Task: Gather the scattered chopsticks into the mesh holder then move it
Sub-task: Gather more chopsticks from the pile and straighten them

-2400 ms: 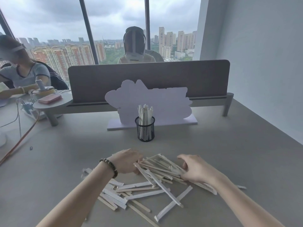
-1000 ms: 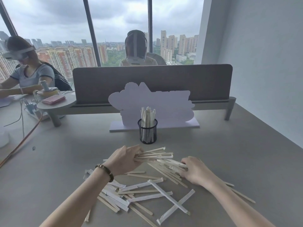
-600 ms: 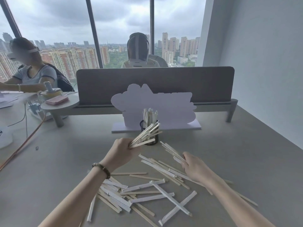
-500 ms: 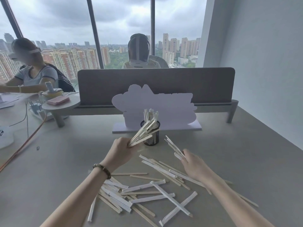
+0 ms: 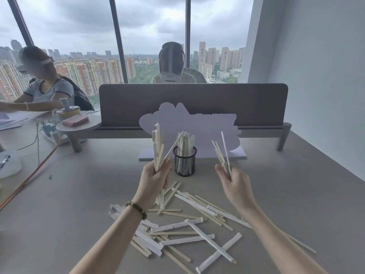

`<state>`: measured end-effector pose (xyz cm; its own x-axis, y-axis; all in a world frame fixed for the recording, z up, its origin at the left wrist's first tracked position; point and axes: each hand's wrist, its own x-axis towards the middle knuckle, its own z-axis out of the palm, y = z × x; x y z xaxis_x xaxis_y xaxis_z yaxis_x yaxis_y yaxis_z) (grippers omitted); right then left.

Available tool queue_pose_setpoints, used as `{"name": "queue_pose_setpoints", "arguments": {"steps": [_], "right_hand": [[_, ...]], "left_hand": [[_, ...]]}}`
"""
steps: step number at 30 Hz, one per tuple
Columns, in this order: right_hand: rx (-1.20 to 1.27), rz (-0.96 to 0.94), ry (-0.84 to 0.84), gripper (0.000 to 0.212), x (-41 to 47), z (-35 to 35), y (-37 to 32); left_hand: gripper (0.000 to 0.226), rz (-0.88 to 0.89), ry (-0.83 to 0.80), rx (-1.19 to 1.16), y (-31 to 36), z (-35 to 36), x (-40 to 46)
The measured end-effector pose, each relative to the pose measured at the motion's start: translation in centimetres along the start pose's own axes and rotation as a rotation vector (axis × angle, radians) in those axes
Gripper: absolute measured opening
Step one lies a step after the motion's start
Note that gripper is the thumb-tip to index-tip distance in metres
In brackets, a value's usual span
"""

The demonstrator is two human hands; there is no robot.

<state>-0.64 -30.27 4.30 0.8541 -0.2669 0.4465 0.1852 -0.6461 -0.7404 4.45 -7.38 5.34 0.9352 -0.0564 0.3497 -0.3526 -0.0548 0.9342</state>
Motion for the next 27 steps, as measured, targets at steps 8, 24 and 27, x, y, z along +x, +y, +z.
{"name": "queue_pose_setpoints", "arguments": {"steps": [8,24,27], "right_hand": [[0.448,0.048,0.028,0.054,1.0,-0.5,-1.6],[0.586,0.073,-0.062,0.042,-0.1,0.5,-1.5],[0.607,0.091,-0.12,0.043,-0.5,1.0,-0.8]], "left_hand": [[0.041,-0.017,-0.035,-0.066,-1.0,1.8,-1.2],[0.033,-0.04,-0.036,0.014,-3.0,2.5,-2.3],[0.044,-0.038,-0.063,0.029,-3.1,2.5,-2.5]]}}
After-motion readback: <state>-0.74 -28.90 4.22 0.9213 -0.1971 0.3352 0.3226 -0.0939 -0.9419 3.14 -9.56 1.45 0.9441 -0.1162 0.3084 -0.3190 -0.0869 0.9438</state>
